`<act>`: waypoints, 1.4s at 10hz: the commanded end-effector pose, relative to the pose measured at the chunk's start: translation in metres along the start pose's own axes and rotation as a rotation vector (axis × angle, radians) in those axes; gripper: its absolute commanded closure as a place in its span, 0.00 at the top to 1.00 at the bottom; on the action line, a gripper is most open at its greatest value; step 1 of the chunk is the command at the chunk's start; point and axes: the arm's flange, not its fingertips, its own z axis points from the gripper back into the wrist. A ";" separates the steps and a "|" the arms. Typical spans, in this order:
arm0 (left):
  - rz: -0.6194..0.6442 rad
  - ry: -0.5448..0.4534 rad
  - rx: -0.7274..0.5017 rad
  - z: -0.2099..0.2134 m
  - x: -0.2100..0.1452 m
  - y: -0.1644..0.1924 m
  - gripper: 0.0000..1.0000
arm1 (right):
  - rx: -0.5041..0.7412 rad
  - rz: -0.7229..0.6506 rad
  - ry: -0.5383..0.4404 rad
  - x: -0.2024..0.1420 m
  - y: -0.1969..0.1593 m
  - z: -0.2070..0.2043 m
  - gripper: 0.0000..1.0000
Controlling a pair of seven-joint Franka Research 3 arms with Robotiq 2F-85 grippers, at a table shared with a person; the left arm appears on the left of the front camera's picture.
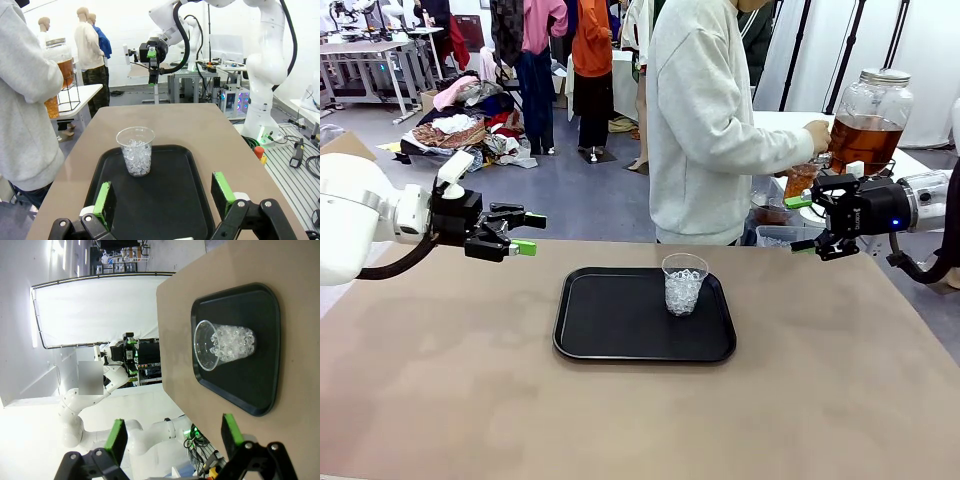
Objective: Pour the drink into the iced cup.
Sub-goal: Pick up the iced cup indicated by the human and present it to them.
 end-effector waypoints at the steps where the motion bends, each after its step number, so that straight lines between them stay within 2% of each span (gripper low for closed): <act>1: -0.002 -0.001 -0.001 0.000 0.001 0.000 1.00 | 0.002 -0.001 0.000 0.000 0.001 0.000 1.00; 14: -0.002 -0.001 -0.001 0.000 0.001 0.000 1.00 | 0.002 -0.001 0.000 0.000 0.001 0.000 1.00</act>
